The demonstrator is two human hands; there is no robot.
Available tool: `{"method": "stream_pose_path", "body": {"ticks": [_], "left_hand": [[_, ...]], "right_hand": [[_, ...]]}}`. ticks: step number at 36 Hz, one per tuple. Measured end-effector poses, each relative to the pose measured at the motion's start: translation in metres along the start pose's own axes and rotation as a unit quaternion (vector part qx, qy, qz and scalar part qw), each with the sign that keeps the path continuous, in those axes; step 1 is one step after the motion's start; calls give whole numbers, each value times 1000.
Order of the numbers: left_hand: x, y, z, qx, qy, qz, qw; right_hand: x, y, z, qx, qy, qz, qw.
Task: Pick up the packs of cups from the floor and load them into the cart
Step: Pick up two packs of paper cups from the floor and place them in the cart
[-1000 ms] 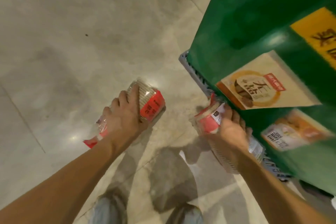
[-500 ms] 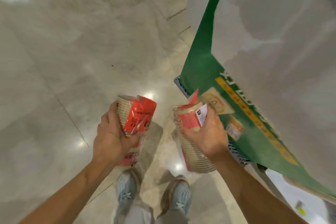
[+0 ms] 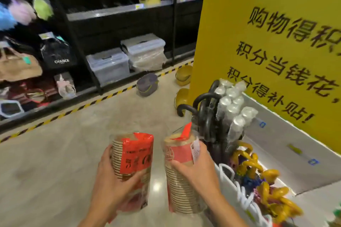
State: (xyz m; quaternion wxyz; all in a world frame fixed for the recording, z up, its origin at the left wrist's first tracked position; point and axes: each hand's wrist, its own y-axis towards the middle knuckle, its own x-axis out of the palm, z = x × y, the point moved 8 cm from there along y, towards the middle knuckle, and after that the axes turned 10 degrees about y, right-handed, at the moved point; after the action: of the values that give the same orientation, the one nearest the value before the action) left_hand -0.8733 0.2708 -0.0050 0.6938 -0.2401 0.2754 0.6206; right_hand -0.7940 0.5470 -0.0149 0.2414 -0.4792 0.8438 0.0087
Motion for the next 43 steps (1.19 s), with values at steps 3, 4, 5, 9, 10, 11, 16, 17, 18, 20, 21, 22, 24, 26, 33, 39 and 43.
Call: {"method": "stream_pose_path", "body": {"ticks": [3,4,5,9,10,11,16,17,18,20,21,22,24,26,33,39,43], "left_hand": [[-30,-4,55,35,-18,-11,999],[-36,-5,70,49,-23,-20,998],[-41,-7,86,65,-27,-27,997],[-49,-8,141,129,-56,-53,989],[-49,-8,155,147,-64,-64,985],[-48,-8,168,167,-71,-78,980],[-40,-22,243,270,-106,-148,946],[-38,-26,256,286,-112,-163,937],[-35,-29,269,301,-116,-178,930],[-28,-41,294,341,-122,-205,909],[-25,-52,307,363,-131,-222,896],[-24,-67,320,384,-144,-237,881],[-23,-100,346,428,-163,-250,853],[-16,-136,365,464,-167,-279,824],[18,-295,404,545,-191,-391,717],[28,-475,415,588,-219,-495,601],[36,-603,405,596,-212,-578,515]], "right_hand": [[-48,-24,-57,-34,10,31,999],[-64,-33,-72,-44,10,42,998],[-80,-40,-84,-51,13,54,997],[-138,-71,-116,-71,14,124,990],[-151,-80,-120,-72,14,145,987],[-164,-89,-123,-72,13,167,983],[-223,-149,-129,-53,27,283,957],[-233,-163,-128,-48,31,304,951],[-242,-178,-126,-42,37,323,945],[-259,-212,-120,-34,52,364,929],[-267,-230,-117,-28,56,387,920],[-274,-250,-114,-20,58,409,911],[-289,-291,-105,-3,67,447,892],[-302,-335,-95,13,67,487,871],[-327,-518,-40,81,67,626,773],[-326,-698,6,106,85,722,678],[-309,-827,40,146,85,776,607]]}}
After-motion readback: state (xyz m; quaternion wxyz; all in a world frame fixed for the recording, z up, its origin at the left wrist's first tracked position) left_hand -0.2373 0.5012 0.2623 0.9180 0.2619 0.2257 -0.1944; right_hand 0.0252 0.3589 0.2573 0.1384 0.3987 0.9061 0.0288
